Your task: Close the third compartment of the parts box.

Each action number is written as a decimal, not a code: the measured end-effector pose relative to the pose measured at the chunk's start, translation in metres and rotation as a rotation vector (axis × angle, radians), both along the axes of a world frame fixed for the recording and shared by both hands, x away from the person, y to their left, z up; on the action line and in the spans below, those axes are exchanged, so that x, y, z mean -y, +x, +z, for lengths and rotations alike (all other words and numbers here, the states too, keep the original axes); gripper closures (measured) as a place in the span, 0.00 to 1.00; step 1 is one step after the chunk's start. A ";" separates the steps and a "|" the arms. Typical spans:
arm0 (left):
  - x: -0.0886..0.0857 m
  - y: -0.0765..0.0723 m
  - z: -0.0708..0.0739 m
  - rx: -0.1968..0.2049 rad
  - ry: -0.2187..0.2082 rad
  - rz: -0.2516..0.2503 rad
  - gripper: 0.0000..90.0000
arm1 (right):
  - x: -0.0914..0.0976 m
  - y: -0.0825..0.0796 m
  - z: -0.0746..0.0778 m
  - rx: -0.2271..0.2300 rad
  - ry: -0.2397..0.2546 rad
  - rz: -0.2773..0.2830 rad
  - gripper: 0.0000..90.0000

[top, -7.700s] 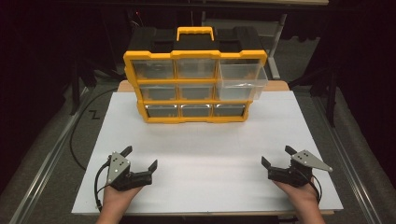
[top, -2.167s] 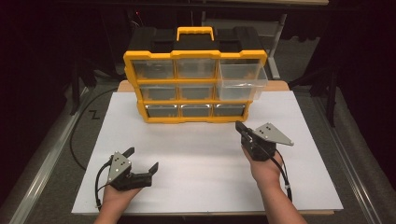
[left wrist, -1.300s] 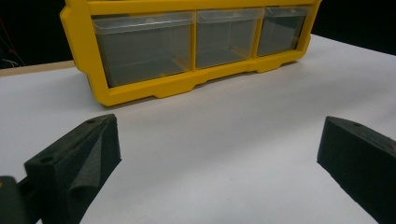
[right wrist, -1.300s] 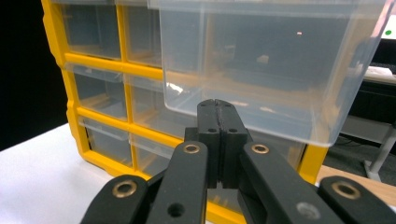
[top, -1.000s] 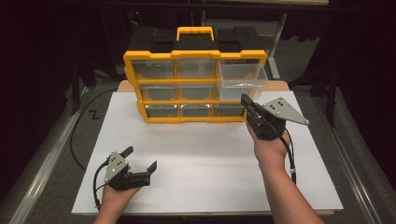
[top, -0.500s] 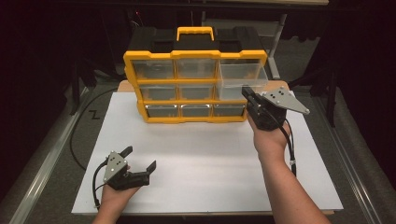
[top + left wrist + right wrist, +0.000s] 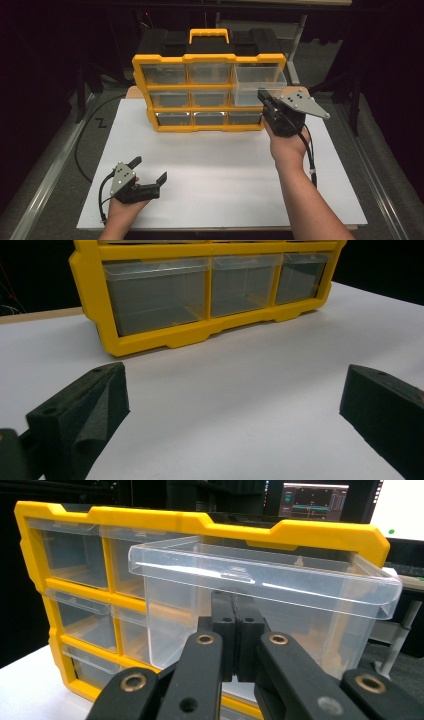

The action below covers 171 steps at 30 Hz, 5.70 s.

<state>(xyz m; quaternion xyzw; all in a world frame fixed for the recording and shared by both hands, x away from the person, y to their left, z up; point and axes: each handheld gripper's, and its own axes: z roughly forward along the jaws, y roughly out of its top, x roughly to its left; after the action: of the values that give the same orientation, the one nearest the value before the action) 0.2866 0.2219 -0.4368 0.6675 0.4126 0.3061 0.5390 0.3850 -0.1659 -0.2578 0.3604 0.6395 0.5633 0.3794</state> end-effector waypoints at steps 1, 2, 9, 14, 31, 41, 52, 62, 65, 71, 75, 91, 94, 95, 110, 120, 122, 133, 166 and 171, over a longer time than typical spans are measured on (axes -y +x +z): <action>0.000 0.000 0.000 0.000 0.000 0.000 0.00 | 0.000 0.000 0.000 0.001 0.000 -0.001 1.00; 0.000 0.000 0.000 0.000 0.000 0.000 0.00 | 0.000 0.001 0.000 0.000 -0.003 -0.002 1.00; 0.000 0.000 0.000 -0.001 -0.001 0.000 0.00 | -0.003 0.007 0.000 -0.010 -0.013 -0.016 1.00; 0.000 0.000 0.000 -0.001 -0.001 -0.001 0.00 | -0.003 0.012 -0.001 -0.012 -0.013 -0.026 1.00; -0.002 0.000 0.000 -0.005 -0.010 -0.003 0.00 | -0.008 0.030 0.002 -0.022 -0.029 -0.060 1.00; -0.003 0.000 0.000 -0.006 -0.012 0.004 0.00 | -0.011 0.044 0.004 -0.021 -0.035 -0.081 1.00; -0.002 0.000 0.000 -0.007 -0.018 -0.005 0.00 | -0.013 0.052 0.004 -0.016 -0.040 -0.094 1.00; -0.003 0.001 0.000 -0.006 -0.018 -0.007 0.00 | -0.016 0.059 0.004 -0.014 -0.045 -0.108 1.00; -0.003 0.001 0.000 -0.007 -0.018 -0.008 0.00 | -0.017 0.062 0.004 -0.016 -0.049 -0.112 1.00; -0.002 0.001 -0.001 -0.017 -0.008 0.002 0.00 | -0.019 0.069 0.005 -0.025 -0.043 -0.120 1.00; -0.003 0.001 -0.001 -0.016 -0.008 0.002 0.00 | -0.020 0.074 0.006 -0.032 -0.049 -0.127 1.00; -0.002 0.002 -0.001 -0.018 -0.010 -0.009 0.00 | -0.021 0.083 0.006 -0.050 -0.060 -0.147 1.00; -0.002 0.003 -0.002 -0.018 -0.009 -0.008 0.00 | -0.020 0.081 0.005 -0.060 -0.059 -0.143 1.00; -0.001 0.004 -0.002 -0.018 -0.006 -0.010 0.00 | -0.019 0.078 0.005 -0.059 -0.051 -0.138 1.00; 0.001 0.005 -0.003 -0.020 0.008 -0.010 0.00 | 0.005 0.026 -0.002 -0.046 -0.041 -0.041 1.00; 0.002 0.006 -0.004 -0.022 0.016 -0.012 0.00 | 0.021 0.009 -0.036 -0.079 -0.068 -0.017 1.00; 0.002 0.006 -0.004 -0.023 0.020 -0.015 0.00 | 0.024 0.007 -0.046 -0.090 -0.074 -0.015 1.00; 0.003 0.007 -0.005 -0.026 0.025 -0.018 0.00 | 0.041 -0.003 -0.108 -0.187 -0.104 -0.017 1.00; 0.004 0.005 -0.007 -0.053 0.027 -0.014 0.00 | 0.137 -0.058 -0.165 -0.290 0.004 -0.066 0.98; 0.003 0.005 -0.007 -0.053 0.025 -0.015 0.00 | 0.130 -0.061 -0.163 -0.284 -0.006 -0.045 0.86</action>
<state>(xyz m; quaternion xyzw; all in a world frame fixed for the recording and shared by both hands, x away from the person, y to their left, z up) 0.2915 0.2191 -0.4436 0.6852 0.4178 0.2892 0.5218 0.3235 -0.2962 -0.4205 0.4494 0.6802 0.4962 0.2988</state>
